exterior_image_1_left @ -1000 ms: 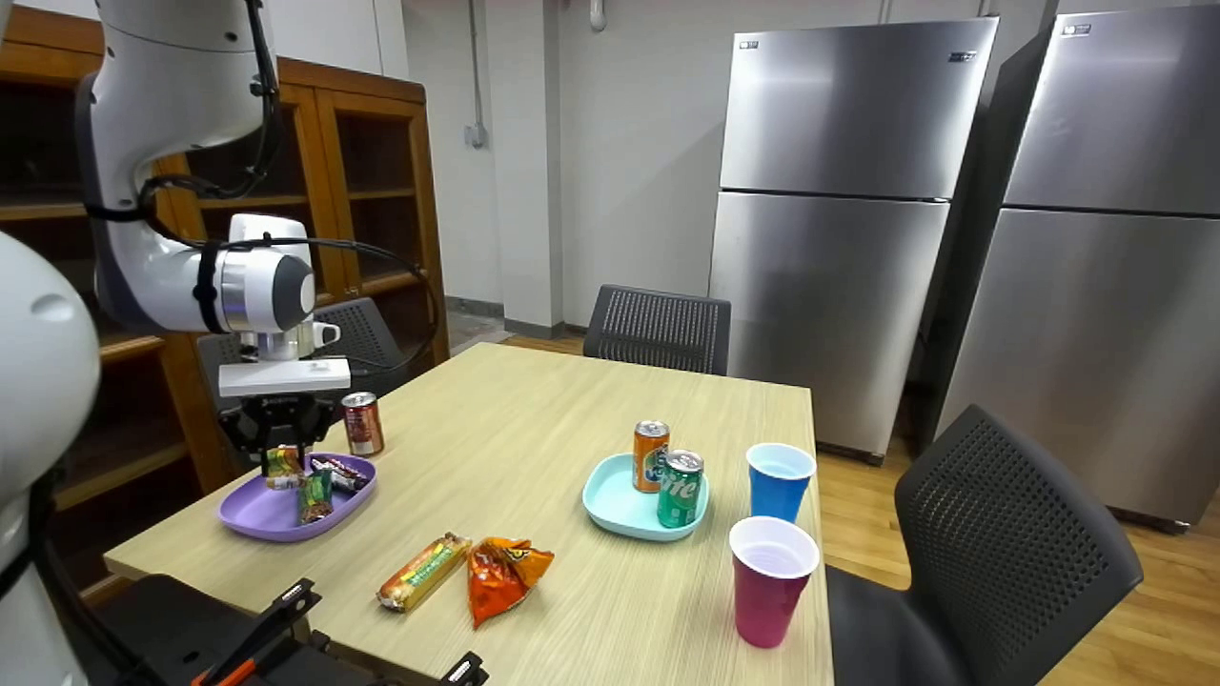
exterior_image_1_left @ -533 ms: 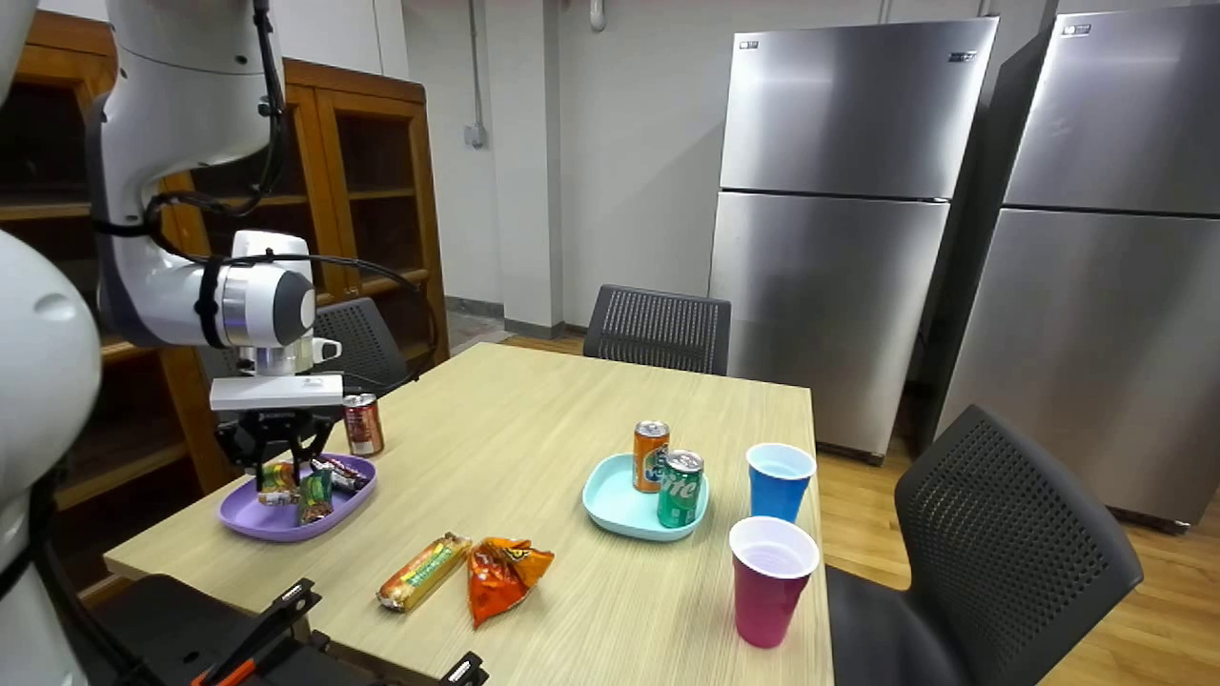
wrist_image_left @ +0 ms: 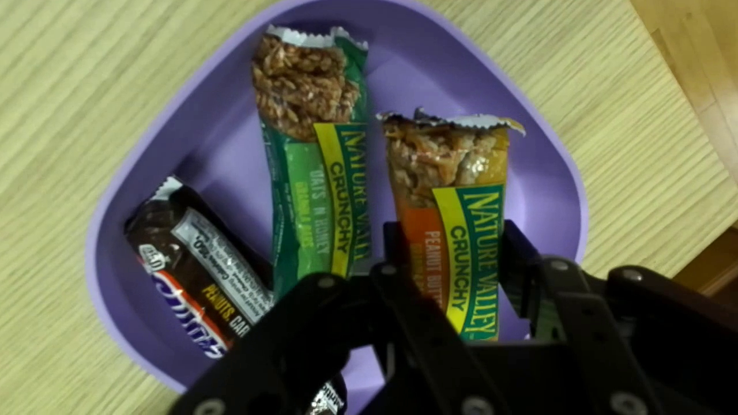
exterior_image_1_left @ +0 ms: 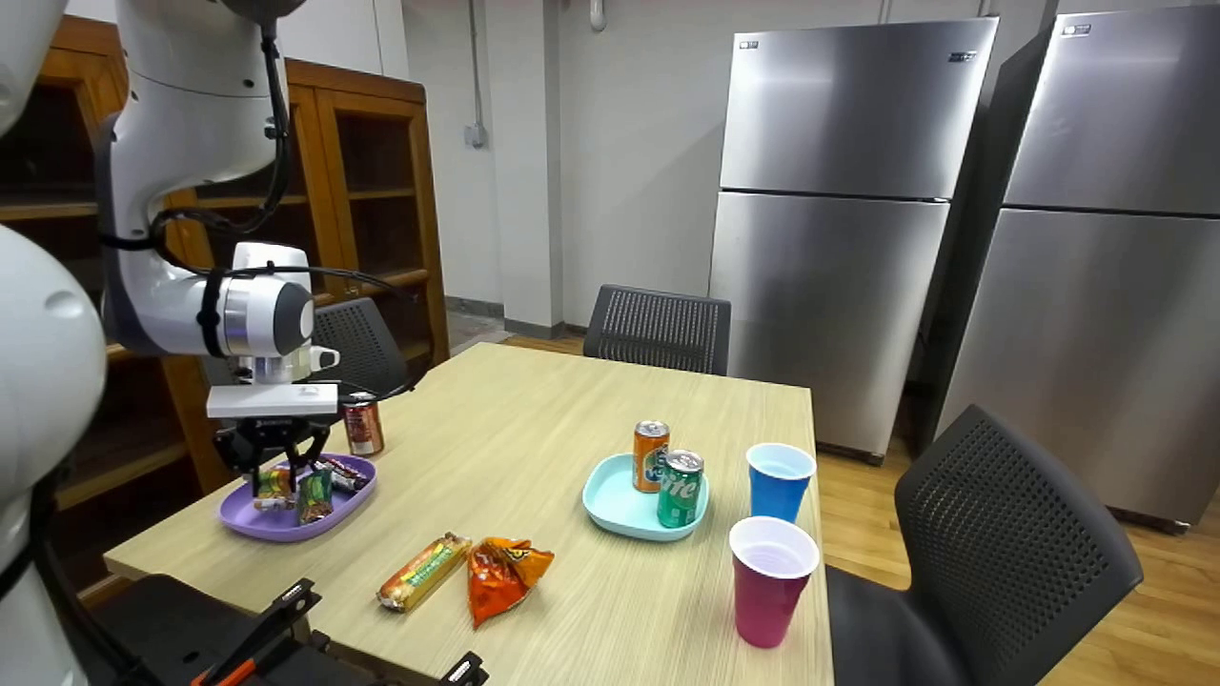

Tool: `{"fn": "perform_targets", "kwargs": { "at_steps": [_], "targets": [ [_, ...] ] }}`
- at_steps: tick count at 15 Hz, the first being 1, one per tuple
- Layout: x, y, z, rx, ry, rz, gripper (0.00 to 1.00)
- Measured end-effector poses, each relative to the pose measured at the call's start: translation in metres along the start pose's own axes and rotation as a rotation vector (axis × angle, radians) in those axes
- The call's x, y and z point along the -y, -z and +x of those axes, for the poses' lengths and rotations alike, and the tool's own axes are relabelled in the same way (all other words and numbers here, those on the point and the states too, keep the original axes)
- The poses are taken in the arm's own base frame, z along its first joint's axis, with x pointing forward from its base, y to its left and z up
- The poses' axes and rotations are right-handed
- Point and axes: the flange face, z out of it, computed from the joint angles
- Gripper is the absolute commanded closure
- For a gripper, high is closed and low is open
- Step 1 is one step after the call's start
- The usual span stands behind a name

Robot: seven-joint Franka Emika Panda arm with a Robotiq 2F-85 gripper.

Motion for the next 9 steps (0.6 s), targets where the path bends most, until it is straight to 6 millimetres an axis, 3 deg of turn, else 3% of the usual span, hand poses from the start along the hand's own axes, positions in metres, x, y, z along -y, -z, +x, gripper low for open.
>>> {"fn": "perform_targets", "kwargs": {
  "at_steps": [2, 3, 4, 9],
  "targets": [
    [-0.001, -0.004, 0.006, -0.003, -0.005, -0.001, 0.84],
    [-0.002, -0.005, 0.009, -0.005, -0.006, -0.002, 0.44],
    [-0.003, -0.007, 0.011, -0.006, -0.007, -0.002, 0.32],
    [-0.007, -0.008, 0.019, -0.016, -0.01, -0.004, 0.0]
  ]
}}
